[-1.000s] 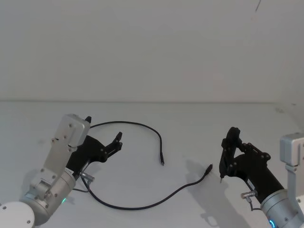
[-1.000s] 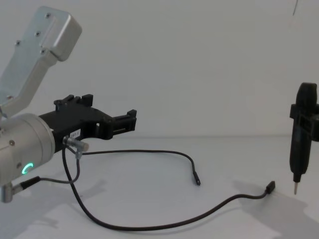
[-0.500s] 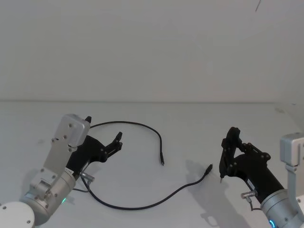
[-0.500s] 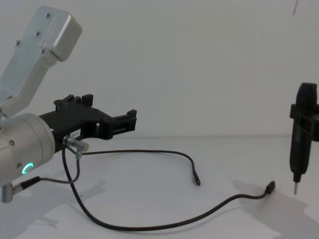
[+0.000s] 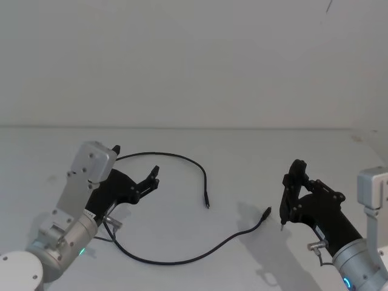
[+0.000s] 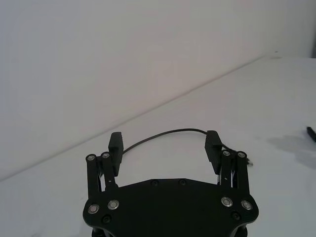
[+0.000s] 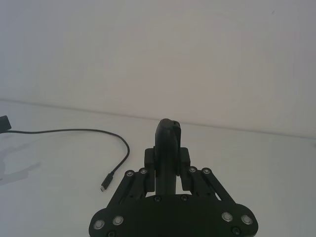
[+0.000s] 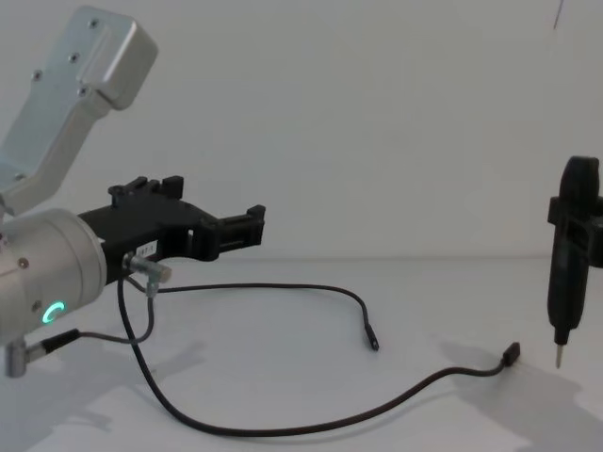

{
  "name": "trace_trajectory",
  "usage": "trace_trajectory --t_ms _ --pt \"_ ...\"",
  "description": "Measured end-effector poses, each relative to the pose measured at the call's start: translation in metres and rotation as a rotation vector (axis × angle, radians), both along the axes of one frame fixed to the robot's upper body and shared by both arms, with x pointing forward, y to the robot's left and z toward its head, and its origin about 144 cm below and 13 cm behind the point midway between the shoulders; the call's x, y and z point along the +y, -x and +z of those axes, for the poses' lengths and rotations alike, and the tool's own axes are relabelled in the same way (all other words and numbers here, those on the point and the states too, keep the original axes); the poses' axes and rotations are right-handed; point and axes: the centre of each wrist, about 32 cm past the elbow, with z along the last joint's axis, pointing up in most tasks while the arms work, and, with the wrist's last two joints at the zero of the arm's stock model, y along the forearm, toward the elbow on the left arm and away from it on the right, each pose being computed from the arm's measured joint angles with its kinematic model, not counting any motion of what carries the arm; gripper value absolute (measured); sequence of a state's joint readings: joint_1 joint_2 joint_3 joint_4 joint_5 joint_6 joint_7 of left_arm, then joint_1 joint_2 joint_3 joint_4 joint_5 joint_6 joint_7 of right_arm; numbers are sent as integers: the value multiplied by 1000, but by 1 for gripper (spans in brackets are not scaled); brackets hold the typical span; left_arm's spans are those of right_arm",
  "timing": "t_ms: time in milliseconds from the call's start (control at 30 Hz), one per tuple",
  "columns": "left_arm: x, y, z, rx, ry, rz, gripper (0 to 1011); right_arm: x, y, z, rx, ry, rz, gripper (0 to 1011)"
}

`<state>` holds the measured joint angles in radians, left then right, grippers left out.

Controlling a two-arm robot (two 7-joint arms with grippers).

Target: Pick up the data cable with the one hand.

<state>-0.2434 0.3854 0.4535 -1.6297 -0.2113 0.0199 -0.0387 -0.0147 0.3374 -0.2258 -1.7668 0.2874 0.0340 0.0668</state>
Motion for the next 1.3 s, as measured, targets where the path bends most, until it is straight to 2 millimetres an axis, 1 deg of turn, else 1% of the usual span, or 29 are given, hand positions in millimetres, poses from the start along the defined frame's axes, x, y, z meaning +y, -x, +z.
trace_trajectory --t_ms 400,733,1033,1200,1300 --pt "7 -5 17 50 -17 -126 1001 0 0 0 0 0 0 279" --pt "9 -13 39 140 -58 -272 1001 0 0 0 0 0 0 279" --pt "0 -23 58 249 -94 -386 1001 0 0 0 0 0 0 279" --pt "-12 -30 66 333 -117 -449 1001 0 0 0 0 0 0 279" --pt "-23 -35 71 383 -133 -484 1001 0 0 0 0 0 0 279"
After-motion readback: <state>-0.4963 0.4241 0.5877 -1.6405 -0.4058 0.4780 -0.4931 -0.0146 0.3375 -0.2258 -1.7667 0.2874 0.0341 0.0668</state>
